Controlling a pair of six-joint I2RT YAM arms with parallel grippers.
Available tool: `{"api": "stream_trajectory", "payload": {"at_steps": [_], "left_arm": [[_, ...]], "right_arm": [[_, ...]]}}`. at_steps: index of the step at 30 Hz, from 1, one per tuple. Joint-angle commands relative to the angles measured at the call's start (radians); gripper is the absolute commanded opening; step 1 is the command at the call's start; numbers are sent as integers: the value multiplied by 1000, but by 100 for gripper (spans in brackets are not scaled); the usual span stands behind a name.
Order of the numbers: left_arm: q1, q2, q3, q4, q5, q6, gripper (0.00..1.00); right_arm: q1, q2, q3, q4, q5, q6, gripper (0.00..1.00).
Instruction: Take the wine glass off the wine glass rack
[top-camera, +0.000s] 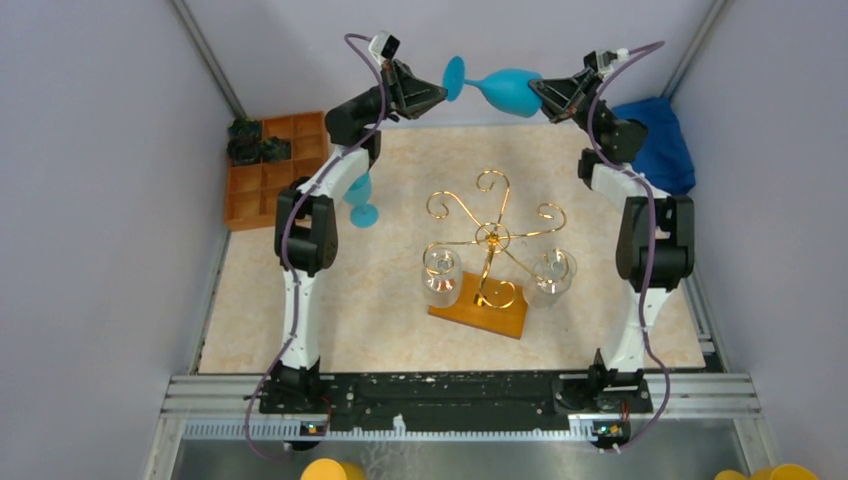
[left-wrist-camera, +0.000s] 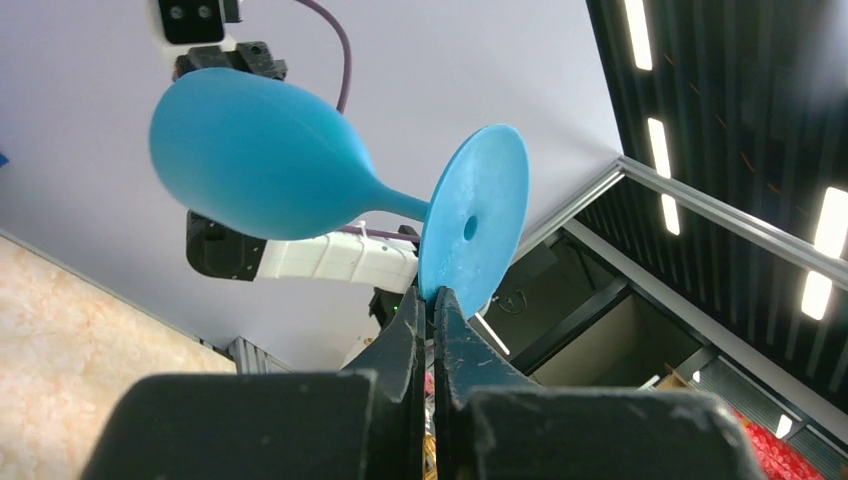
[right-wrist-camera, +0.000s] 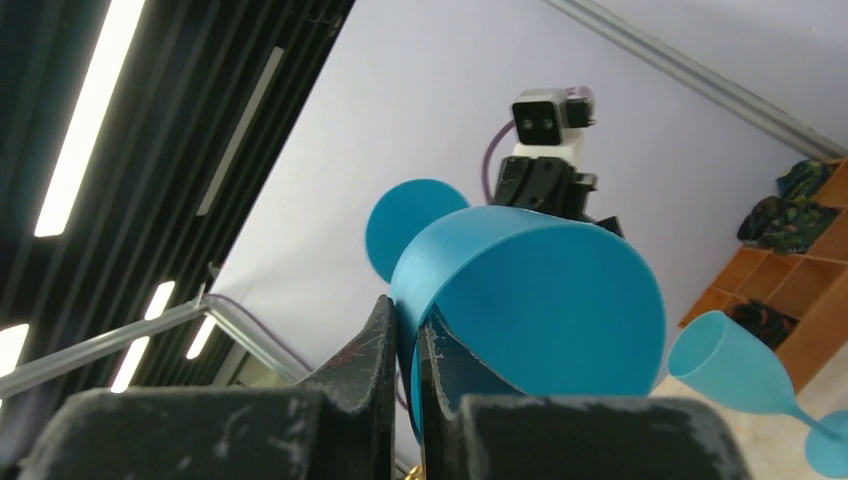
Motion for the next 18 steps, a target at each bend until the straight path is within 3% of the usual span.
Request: {"api": "stream_trajectory", "payload": {"at_steps": [1, 6, 12, 18], "left_arm": [[-11, 23, 7, 37, 48, -177, 0], [-11, 26, 9, 7, 70, -153, 0], [-5, 15, 3, -1, 99, -137, 29], [17, -49, -75, -109, 152, -8, 39]], "right_arm": [[15, -72, 25, 230, 9, 40, 0], [15, -102, 16, 193, -10, 14, 0], [16, -145, -4, 95, -13, -72, 0], [13, -175, 53, 44, 13, -88, 0]]}}
